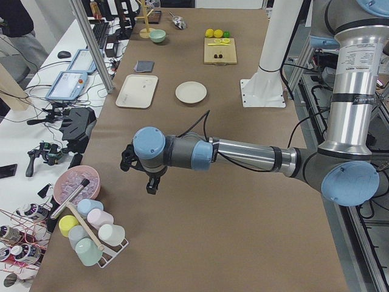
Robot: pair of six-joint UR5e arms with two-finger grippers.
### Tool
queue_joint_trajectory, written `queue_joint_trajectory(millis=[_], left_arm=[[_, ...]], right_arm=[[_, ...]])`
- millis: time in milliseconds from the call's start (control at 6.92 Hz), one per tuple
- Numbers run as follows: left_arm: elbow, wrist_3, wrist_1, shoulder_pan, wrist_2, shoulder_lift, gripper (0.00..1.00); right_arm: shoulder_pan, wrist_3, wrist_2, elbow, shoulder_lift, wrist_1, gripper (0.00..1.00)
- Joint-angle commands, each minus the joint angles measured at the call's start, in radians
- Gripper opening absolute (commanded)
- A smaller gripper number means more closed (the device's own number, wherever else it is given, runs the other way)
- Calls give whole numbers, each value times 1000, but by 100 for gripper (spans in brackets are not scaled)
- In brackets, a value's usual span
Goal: Place red cherry on plate
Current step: 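Release the plate and withdraw the left arm out of view, then move the right gripper over the cherries on the cutting board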
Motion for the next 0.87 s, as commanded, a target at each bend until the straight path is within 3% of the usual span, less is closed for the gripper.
queue_joint_trajectory(millis=[0, 145, 289, 723], left_arm=[[-8, 0, 22, 1, 1, -3, 97], [-20, -1, 22, -2, 2, -3, 97], [-31, -1, 22, -4, 2, -2, 98], [-28, -3, 24, 1, 0, -3, 98]], right_arm=[[-275, 289, -31, 16, 0, 164, 100], [-450, 497, -127, 0, 3, 341, 98], [-565, 681, -148, -14, 3, 475, 98], [-819, 976, -323, 73, -3, 525, 98]])
